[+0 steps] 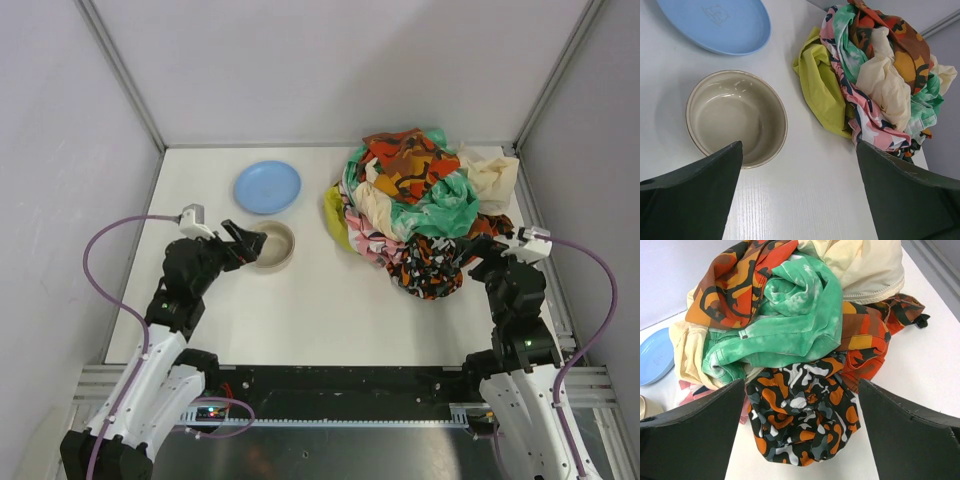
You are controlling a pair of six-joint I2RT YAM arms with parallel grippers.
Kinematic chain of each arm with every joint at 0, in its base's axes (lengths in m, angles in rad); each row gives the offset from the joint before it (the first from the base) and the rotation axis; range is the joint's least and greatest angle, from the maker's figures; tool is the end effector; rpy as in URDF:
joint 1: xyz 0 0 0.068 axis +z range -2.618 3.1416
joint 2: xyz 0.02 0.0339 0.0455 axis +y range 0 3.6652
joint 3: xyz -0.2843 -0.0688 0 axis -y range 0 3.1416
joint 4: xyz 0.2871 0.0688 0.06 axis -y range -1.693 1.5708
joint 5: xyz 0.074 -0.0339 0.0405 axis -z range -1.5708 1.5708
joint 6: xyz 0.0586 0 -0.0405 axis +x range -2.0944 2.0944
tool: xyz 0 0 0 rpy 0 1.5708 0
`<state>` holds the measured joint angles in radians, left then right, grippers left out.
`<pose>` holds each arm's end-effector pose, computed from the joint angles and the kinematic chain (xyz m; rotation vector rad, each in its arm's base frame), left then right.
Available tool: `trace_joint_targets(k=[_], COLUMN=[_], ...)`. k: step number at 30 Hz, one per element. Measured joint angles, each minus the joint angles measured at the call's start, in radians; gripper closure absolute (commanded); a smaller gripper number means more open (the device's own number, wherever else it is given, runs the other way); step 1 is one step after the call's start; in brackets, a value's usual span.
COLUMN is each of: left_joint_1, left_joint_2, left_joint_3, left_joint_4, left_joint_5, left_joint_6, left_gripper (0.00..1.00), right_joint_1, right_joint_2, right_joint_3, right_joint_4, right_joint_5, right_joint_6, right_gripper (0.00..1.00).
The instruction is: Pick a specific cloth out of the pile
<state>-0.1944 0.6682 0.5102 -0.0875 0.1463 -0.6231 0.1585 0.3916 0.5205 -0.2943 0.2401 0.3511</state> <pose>0.2121 -0.0505 0.2716 -0.2931 1.8489 -0.7053 0.1635 0.0120 0.2969 0.3413 1.7004 0.1669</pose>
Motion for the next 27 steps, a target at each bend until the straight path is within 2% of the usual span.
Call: trace_joint_targets(k=[7,14,18,23,27], left_joint_1=[0.000,0.001,0.001,0.001,0.002], left_joint_2=[0.005,0.006,0.034,0.107,0.161], left_joint_3=[0.000,0.000,0.000,0.003,0.006], left_joint_4=[-0.014,-0.037,-0.038,-0.041,-0.046], left_joint_5=[-0.008,-0.014,-0.008,0.017,0.039], left_joint_6=[-0.001,-0.005,-0.006,-0.015,-0.027], left_gripper=[0.00,0.00,0.00,0.00,0.00], right_joint_1=[0.000,0.002,0.050,0.282,0.504], right_joint_2=[0.000,0.019,0.062,0.259,0.520], right_joint_3=[0.000,0.000,0.003,0.091,0.245], right_joint_4=[0.005,0.050,0.087,0.105,0.133], right_joint_5=[-0.057,-0.208,-0.262,-0.187,-0.049], right_joint_6=[-0.017,-0.051,-0.072,-0.131,-0.222], right_gripper=[0.01,0.01,0.01,0.01,0.01])
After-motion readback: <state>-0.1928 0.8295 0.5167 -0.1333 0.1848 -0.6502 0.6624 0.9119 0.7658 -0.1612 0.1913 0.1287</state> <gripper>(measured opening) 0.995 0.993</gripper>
